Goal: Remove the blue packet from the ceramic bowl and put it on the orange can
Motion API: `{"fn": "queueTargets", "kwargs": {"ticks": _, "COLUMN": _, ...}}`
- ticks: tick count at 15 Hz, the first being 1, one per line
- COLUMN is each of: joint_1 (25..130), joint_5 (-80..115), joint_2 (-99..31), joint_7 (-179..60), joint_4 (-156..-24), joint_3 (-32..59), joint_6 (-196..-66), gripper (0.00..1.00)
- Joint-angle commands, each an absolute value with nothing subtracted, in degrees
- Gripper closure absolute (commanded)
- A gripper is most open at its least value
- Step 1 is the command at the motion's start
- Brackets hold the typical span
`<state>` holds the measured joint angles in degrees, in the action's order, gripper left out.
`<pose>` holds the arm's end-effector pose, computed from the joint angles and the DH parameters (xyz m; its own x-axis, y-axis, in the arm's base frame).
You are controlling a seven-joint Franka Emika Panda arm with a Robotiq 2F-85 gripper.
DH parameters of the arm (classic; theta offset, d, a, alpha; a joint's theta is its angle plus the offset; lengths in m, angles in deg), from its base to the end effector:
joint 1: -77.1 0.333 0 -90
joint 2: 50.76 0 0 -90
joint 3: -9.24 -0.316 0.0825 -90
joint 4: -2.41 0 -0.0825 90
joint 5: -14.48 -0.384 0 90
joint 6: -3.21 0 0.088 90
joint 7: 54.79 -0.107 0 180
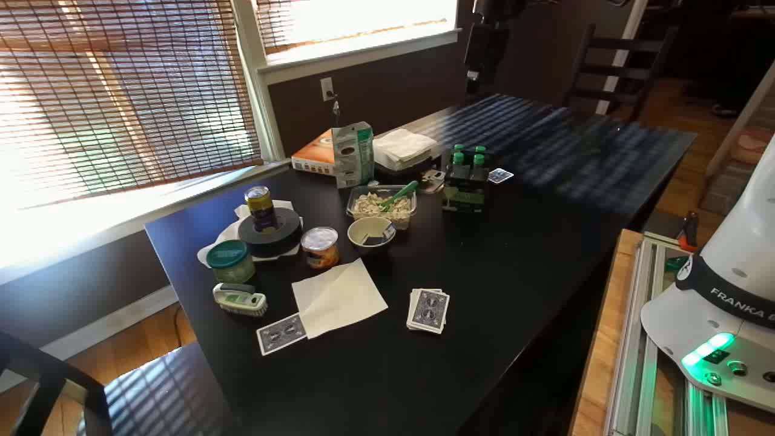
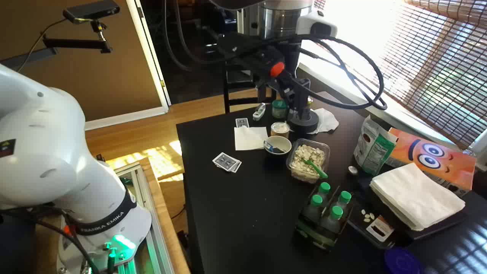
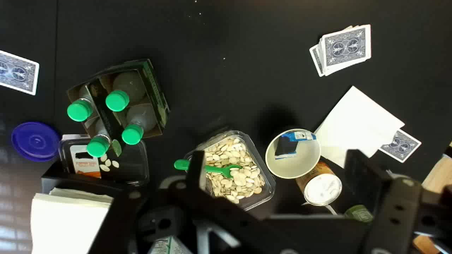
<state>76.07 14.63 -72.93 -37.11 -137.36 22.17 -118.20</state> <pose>0.4183 -0.1068 0.4468 0.9938 0.0772 0.0797 0.0822 -0.9948 -0.0608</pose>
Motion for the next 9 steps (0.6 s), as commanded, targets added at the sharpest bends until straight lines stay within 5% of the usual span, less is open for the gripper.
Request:
{"fn": "queueTargets", "kwargs": {"ticks": 1, "joint_1": 74.9, "joint_5": 14.1, "joint_2": -72.8, "joint_7": -36.7, "joint_4": -137.3, "joint_3": 21.1, "joint_6": -118.1, "gripper": 0.0}}
{"fn": "queueTargets", "kwargs": {"ticks": 9, "joint_1": 78.3, "joint_5": 7.0, "joint_2": -73.8, "joint_7": -30.4, "joint_4": -138.6, "joint_3": 22.5, "joint_6": -122.6, "gripper": 0.0}}
